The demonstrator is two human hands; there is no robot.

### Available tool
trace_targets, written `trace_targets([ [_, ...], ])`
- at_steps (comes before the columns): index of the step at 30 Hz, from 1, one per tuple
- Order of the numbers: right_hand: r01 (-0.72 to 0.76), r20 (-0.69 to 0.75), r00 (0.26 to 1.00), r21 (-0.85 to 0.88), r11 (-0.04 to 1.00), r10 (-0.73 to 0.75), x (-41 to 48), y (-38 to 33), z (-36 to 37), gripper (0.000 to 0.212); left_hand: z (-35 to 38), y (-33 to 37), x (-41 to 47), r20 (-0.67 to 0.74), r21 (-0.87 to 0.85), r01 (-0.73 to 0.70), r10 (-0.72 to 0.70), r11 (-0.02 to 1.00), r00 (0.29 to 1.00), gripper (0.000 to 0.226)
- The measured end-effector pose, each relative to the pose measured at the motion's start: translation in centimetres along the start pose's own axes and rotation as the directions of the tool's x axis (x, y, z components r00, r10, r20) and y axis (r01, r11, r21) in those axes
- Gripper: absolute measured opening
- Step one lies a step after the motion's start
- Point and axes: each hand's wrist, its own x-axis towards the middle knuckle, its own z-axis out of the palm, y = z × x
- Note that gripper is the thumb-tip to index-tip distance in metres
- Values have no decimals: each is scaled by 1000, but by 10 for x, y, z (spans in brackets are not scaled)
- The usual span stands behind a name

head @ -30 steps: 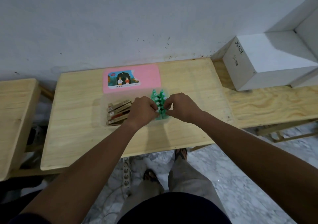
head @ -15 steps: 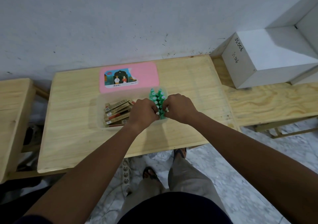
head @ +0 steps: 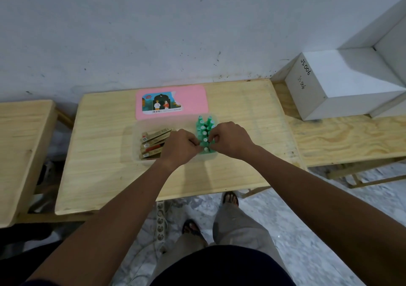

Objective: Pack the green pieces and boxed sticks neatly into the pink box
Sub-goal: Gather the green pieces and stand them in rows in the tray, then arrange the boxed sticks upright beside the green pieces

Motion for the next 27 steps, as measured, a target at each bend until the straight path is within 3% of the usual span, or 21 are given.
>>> trace_targets([
  [5, 31, 18, 999, 54, 998, -32, 5, -20, 2, 17, -16, -20, -14, -158, -26, 65, -69, 998, 985, 12],
  [9, 89, 34, 995, 103, 991, -93, 15, -38, 3, 14, -37, -34, -21, -377, 42, 182, -153, 982, 913, 25],
  [13, 110, 40, 992, 154, 982, -118, 27, -50, 8, 13, -50, -56, -24, -449, 69, 322, -259, 944, 855, 45],
  [20, 120, -2, 993, 200, 972, -122, 49, -70, 24, 14, -66, -79, -27, -347, -179, 513, -542, 839, 765, 43],
  [23, 79, 50, 995, 209, 975, -92, 58, -78, 35, 23, -72, -94, -28, -294, -310, 527, -607, 791, 738, 34],
  [27, 7, 171, 985, 172, 985, -37, 69, -87, 47, 34, -84, -114, -21, -140, -440, 526, -634, 728, 760, 23],
])
